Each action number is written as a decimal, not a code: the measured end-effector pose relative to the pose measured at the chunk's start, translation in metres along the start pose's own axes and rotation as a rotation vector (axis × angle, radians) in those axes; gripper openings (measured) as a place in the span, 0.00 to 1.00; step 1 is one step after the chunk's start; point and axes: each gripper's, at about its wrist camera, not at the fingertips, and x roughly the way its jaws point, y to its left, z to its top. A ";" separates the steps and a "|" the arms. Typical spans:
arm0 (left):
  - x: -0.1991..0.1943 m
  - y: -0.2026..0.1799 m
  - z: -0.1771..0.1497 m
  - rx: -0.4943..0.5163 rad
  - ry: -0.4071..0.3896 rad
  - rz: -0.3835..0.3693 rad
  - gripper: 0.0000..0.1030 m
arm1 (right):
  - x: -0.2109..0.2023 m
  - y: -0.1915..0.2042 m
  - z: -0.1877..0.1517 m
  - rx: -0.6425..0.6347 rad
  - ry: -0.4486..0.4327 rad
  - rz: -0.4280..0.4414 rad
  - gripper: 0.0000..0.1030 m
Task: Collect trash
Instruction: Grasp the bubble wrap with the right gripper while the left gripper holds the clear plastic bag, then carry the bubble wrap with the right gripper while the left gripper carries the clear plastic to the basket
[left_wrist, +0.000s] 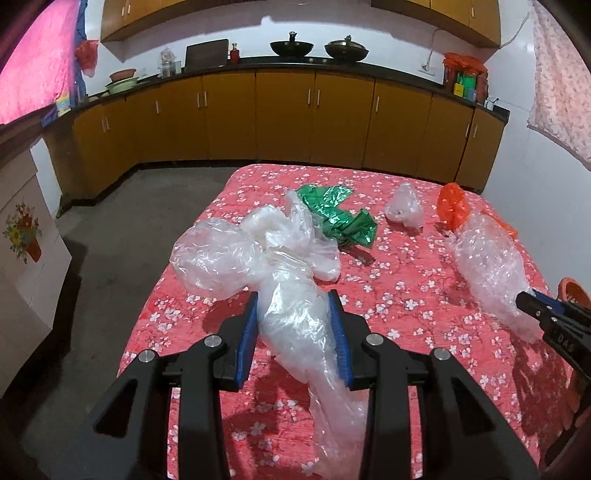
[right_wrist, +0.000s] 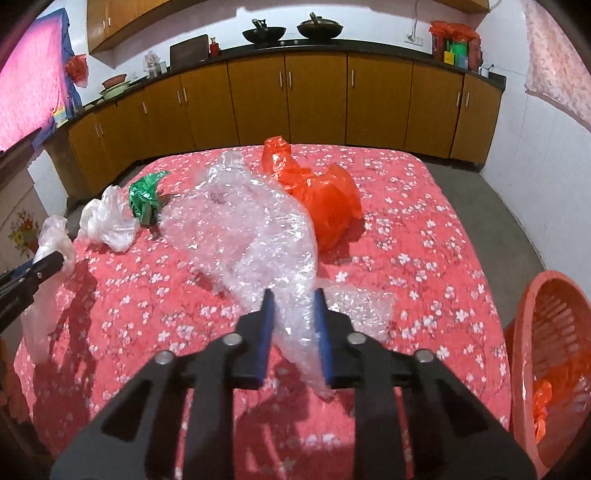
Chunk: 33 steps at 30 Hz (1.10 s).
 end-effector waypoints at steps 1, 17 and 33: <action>-0.001 -0.001 0.000 0.002 -0.003 -0.001 0.36 | -0.002 -0.001 -0.001 0.003 -0.001 0.002 0.16; -0.037 -0.038 0.008 0.071 -0.074 -0.073 0.36 | -0.084 -0.019 -0.024 0.032 -0.089 0.035 0.12; -0.071 -0.121 0.009 0.216 -0.121 -0.210 0.36 | -0.155 -0.090 -0.044 0.175 -0.192 -0.139 0.12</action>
